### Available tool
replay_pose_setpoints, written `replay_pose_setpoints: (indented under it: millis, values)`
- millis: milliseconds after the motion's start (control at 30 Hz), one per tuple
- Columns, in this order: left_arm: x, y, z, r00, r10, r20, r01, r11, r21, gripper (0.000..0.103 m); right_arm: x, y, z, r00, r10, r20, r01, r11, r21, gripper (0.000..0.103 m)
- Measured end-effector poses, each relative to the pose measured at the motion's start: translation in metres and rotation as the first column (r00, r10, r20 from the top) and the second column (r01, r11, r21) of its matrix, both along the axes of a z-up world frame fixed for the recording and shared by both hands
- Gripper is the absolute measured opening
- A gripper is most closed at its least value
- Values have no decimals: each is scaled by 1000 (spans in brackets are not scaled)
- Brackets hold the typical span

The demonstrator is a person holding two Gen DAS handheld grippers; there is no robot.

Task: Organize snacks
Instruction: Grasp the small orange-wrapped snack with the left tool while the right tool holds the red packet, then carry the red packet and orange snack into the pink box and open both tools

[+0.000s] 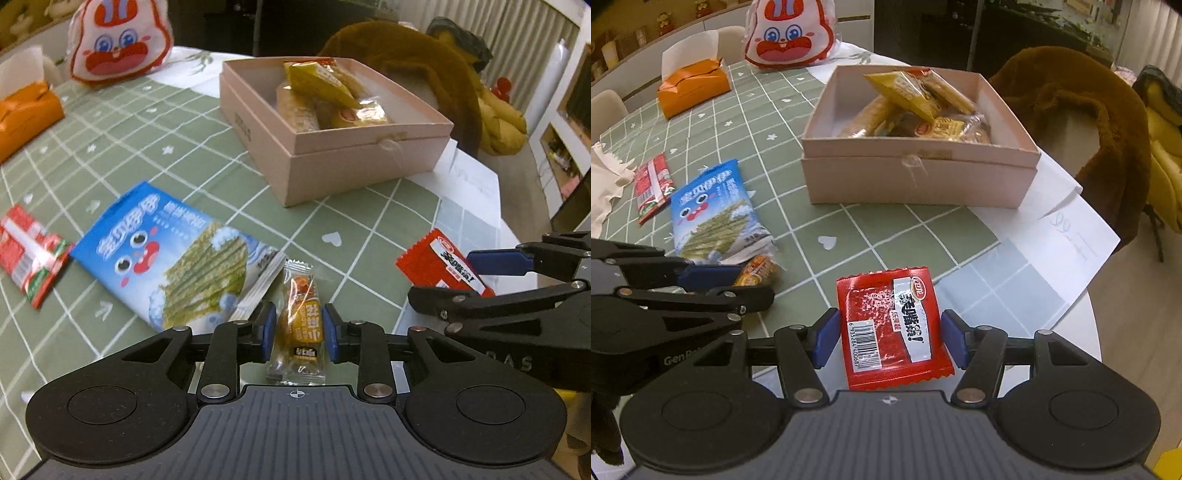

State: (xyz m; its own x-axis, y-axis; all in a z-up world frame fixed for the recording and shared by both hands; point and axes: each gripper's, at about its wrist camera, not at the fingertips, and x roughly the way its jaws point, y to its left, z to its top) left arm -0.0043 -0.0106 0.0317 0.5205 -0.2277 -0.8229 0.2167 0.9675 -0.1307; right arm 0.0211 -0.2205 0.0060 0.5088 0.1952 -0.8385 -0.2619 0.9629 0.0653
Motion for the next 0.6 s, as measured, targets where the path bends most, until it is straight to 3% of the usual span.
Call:
replay_pose_setpoints:
  millis: [67,333,433,600]
  values:
    - [-4,5,0,1000,6,-10,-6,1000,-20,26,-2,0,5,1000,1,6,-1,1000,8,60]
    - [-21,3,13,1000,-7,22,7,999,-33,25,-6,-14,20,999,-24,23,23,999,27,60]
    - [-17,4,31,999,-2,51,6,997,-77,25,-4,-21,29,999,-32,42,30,999,44,60]
    - [12,15,88,993,10,119,16,977,-212,25,10,-38,64,991,-56,120,43,993,107,60]
